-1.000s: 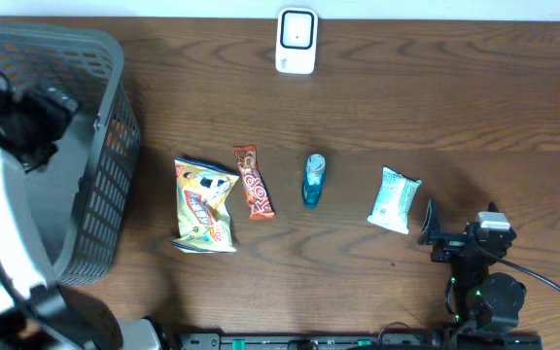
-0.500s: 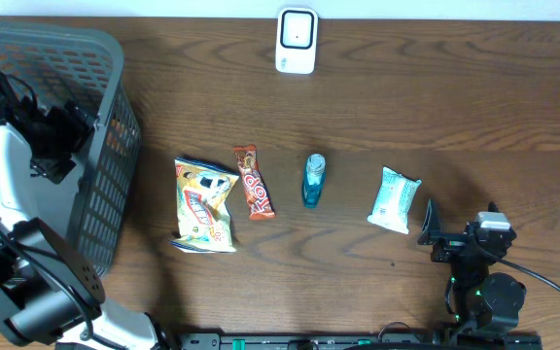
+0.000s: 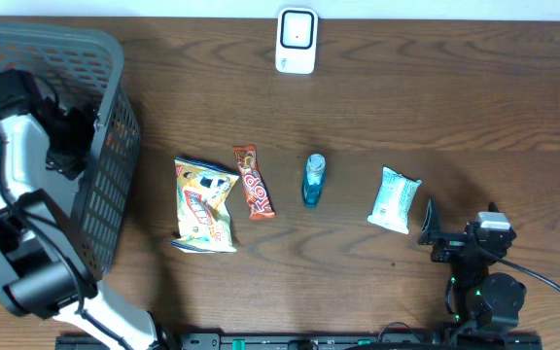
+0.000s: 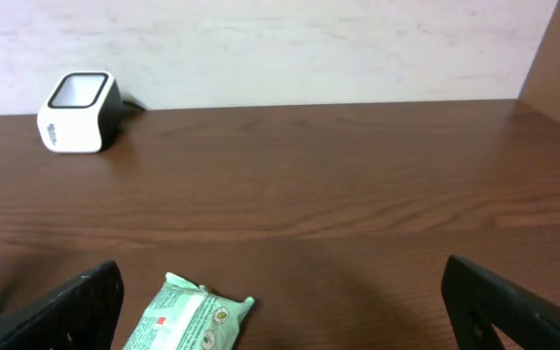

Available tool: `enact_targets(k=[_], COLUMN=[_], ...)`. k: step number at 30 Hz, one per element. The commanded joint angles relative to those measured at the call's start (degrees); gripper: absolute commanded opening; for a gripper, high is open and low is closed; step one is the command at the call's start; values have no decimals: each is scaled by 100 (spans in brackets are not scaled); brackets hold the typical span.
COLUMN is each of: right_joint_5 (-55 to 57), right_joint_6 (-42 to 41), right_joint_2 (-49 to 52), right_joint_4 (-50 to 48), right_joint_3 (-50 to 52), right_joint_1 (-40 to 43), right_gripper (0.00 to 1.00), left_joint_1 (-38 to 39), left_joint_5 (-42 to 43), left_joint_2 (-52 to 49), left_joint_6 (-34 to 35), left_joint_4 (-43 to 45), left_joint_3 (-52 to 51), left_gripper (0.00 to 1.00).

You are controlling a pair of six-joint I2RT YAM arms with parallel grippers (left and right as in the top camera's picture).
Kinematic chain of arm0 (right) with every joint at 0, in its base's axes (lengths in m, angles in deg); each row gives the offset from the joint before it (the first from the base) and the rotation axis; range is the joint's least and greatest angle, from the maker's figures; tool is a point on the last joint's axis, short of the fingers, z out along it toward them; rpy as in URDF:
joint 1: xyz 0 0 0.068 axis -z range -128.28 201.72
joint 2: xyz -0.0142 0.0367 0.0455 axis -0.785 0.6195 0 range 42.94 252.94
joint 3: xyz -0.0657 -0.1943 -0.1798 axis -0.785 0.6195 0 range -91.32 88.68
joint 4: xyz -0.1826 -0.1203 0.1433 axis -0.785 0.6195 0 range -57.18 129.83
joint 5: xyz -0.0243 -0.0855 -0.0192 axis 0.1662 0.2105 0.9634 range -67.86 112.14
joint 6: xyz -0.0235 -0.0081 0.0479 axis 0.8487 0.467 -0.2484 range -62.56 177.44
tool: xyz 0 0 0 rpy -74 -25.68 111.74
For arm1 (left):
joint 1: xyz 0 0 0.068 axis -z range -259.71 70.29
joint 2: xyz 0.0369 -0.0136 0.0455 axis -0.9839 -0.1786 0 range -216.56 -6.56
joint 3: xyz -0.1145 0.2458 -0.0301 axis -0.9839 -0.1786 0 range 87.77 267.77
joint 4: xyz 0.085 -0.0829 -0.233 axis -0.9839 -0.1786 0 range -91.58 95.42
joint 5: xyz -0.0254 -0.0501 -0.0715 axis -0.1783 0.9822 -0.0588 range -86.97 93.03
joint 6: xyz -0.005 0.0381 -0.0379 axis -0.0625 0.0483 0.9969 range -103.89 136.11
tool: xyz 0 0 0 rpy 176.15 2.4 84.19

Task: Scan the item barcode
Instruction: 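Reach the left gripper into the basket and grasp the orange tissue pack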

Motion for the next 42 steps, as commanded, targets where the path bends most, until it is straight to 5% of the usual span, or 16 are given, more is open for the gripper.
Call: enact_targets(k=[1,9,11,14,16,21,23,36,37,40,42], right_joint_5=[-11,-11,-11,-11,-11,-11,-11,-11,-11,-11,-11], right_joint_6=[63,63,63,63,63,63,63,63,63,63,63], right_joint_2=[-31,-31,-31,-31,-31,-31,-31,-31,-31,-31,-31], right_joint_4=[4,2,2,4,2,4,2,4,2,2,2], right_joint_3=[17,17,17,17,17,17,17,17,17,17,17], right_joint_1=[-44,-44,-44,-44,-44,-44,-44,-44,-44,-44,-44], right_gripper=[99,99,99,99,99,99,99,99,99,99,99], left_joint_1=[92,120,120,120,120,120,120,120,120,120,120], left_joint_5=[-413,-866,-1161,-1598,-1934,-2225,-2240,-2236,-2236,-2236,-2236], left_joint_2=[-308,-721,-717,-717,-717,-688,-619,2017,2177,2415,2371], left_joint_6=[-13,-15,-11,15,98,98,98,195,282,514,942], left_joint_4=[0,-317,-501,-728,-879,-1093,-1108,-931,-887,-789,-787], left_joint_3=[-33,-39,-39,-39,-37,-37,-35,4,4,4,-42], left_gripper=[98,99,89,89,76,8,7,8,24,98,98])
